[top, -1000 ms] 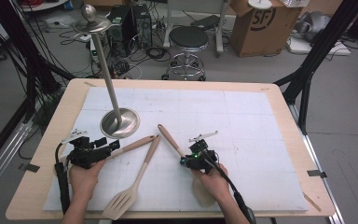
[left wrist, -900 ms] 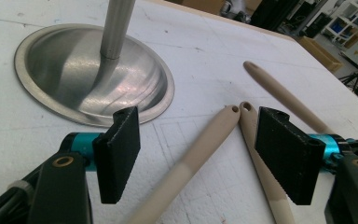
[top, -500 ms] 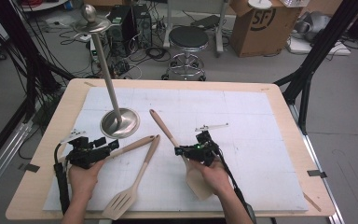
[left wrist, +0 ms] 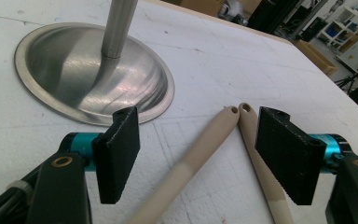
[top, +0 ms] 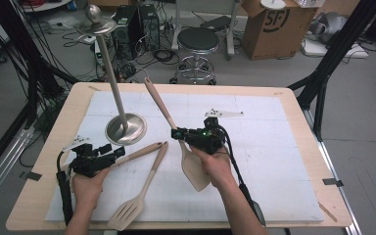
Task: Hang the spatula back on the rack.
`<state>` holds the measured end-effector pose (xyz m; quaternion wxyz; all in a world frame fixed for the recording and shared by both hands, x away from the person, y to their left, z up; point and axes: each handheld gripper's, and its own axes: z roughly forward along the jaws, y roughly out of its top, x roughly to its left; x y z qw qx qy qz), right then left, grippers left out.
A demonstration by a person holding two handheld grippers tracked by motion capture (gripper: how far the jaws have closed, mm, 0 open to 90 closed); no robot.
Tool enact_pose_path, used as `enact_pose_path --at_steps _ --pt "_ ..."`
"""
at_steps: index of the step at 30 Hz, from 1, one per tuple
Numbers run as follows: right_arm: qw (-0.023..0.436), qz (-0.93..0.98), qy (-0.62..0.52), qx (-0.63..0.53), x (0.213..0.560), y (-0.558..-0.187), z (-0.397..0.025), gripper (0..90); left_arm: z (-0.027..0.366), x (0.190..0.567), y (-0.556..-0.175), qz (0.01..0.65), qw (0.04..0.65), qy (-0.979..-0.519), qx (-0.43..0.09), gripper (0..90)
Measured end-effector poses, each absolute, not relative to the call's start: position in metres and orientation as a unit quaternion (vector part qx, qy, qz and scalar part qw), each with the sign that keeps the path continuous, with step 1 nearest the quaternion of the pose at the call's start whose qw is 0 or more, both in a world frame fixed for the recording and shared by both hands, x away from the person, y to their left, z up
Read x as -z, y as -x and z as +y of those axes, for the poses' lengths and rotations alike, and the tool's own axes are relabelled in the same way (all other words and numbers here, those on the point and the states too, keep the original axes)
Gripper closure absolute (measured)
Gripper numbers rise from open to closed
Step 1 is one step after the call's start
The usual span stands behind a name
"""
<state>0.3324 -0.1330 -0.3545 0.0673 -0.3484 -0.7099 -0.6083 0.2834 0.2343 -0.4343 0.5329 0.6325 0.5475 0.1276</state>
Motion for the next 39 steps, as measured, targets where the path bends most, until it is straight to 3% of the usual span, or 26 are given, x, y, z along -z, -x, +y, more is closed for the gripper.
enact_pose_path --at_steps 12,26,39 --pt "0.019 -0.689 0.287 0.665 0.321 -0.338 -0.114 78.8 0.236 0.436 -0.286 0.551 0.538 -0.625 -0.125 31.4" --pt "0.005 -0.669 0.253 0.699 0.285 -0.340 -0.076 78.7 0.239 0.436 -0.287 0.553 0.551 -0.614 -0.116 31.4" --pt "0.001 -0.679 0.244 0.693 0.282 -0.340 -0.068 78.8 0.239 0.437 -0.287 0.554 0.554 -0.612 -0.112 31.3"
